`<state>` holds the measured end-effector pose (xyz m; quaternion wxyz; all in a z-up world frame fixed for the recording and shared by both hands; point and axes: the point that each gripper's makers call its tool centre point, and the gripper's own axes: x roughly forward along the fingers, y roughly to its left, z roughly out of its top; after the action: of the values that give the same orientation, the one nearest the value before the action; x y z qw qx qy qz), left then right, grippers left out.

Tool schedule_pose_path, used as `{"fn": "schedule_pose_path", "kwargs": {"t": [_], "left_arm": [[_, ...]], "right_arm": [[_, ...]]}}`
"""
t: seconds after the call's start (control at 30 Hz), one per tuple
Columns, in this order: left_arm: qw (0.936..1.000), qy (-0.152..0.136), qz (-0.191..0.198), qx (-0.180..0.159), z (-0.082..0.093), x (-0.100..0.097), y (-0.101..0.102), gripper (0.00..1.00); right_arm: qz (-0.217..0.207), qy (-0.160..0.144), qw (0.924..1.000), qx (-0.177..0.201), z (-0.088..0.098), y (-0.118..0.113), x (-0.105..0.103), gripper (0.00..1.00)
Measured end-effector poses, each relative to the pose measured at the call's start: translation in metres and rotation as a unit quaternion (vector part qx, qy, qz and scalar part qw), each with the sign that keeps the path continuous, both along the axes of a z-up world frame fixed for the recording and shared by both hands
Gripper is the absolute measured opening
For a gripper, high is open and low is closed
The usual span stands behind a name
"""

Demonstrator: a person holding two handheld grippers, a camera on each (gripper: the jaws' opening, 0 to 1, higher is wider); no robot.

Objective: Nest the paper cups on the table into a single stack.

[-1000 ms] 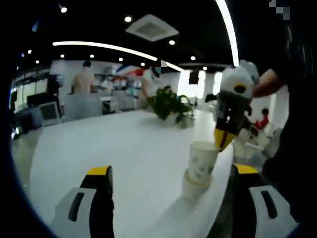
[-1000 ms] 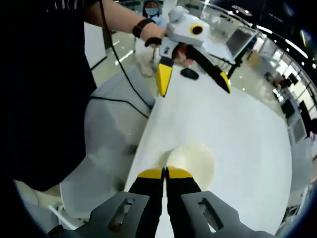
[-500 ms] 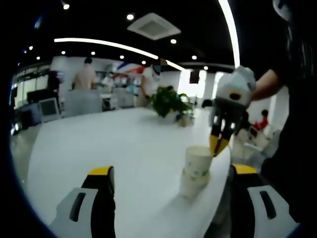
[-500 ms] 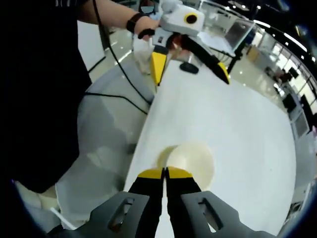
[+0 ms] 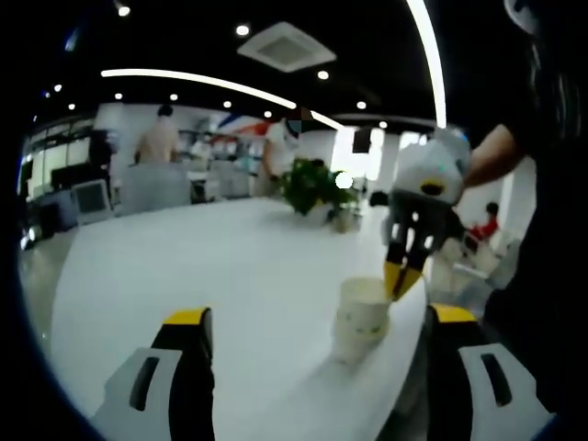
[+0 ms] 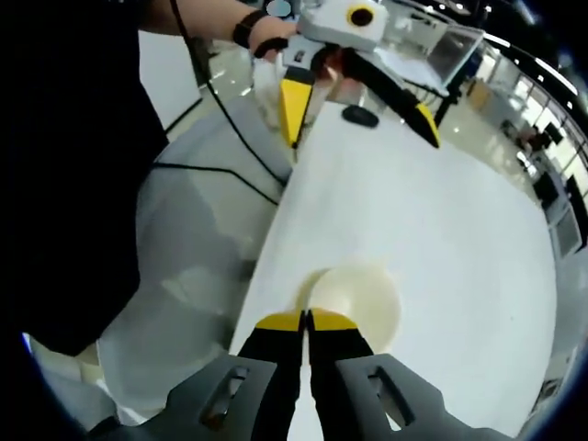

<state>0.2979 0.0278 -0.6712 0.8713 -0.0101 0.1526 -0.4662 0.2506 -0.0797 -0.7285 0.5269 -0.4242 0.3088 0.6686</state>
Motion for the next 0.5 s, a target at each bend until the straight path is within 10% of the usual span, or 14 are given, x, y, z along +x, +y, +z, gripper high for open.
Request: {"fn": "schedule_pose_path", "kwargs": {"t": [0.5], "left_arm": [[0.9999,0.008,0.007,-0.003,-0.006,-0.002,0.004,0.96]], "right_arm": [[0.015,0.006,0.9997,-0.018,-0.020,0.002,-0.005,0.00]]}}
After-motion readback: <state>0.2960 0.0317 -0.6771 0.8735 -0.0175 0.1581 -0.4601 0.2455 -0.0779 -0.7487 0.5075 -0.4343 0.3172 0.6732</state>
